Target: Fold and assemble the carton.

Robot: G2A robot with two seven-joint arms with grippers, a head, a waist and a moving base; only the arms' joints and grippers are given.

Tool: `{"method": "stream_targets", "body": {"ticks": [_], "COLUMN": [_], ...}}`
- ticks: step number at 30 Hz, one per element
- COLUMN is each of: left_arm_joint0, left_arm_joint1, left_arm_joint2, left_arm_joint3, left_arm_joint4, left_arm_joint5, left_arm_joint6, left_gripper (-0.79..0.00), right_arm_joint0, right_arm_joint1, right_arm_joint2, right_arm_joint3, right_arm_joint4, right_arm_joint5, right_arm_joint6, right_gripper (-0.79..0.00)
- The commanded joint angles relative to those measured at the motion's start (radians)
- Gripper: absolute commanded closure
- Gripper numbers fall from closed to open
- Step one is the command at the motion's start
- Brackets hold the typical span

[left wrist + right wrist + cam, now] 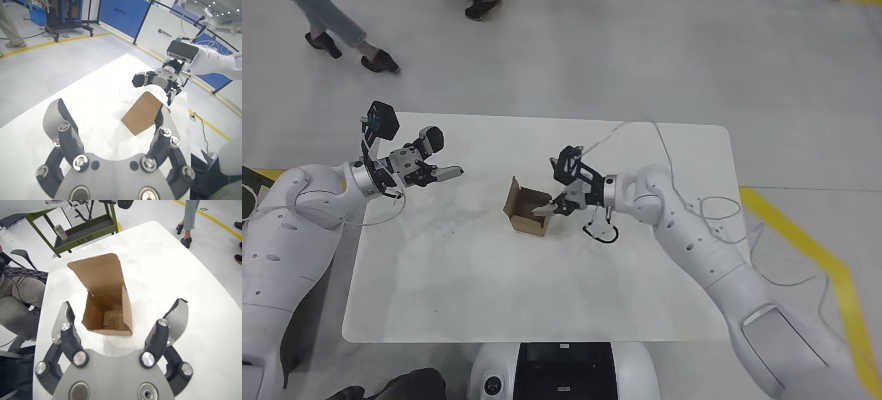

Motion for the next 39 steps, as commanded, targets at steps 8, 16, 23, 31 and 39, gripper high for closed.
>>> {"method": "stream_targets", "body": {"ticks": [8, 16, 23, 31, 39], "left_arm_joint0": [0.0, 0.0, 0.0, 0.0, 0.0], "left_arm_joint1": [0.0, 0.0, 0.0, 0.0, 0.0], "left_arm_joint2": [0.0, 0.0, 0.0, 0.0, 0.0], "left_arm_joint3": [0.0, 0.0, 0.0, 0.0, 0.0], "left_arm_joint4": [0.0, 0.0, 0.0, 0.0, 0.0], "left_arm_joint5": [0.0, 0.0, 0.0, 0.0, 0.0], "left_arm_joint6": [0.0, 0.0, 0.0, 0.0, 0.0], "left_gripper": [-0.785, -0.785, -0.785, -0.785, -0.785], "right_arm_joint0": [0.043, 0.034, -0.079, -0.356, -0.512], "right_arm_joint1": [-0.033, -0.039, -0.008, 0.047, 0.068], "right_arm_joint2": [-0.04, -0.037, 0.045, 0.174, 0.231], "right_arm_joint3": [0.067, 0.058, -0.118, -0.493, -0.64], "right_arm_joint4": [-0.016, -0.01, 0.004, -0.054, -0.151], "right_arm_joint5": [0.066, 0.109, 0.293, 0.597, 0.754], "right_arm_joint6": [0.028, 0.069, 0.103, 0.185, 0.149], "right_gripper": [-0.299, 0.0, 0.0, 0.0, 0.0]}}
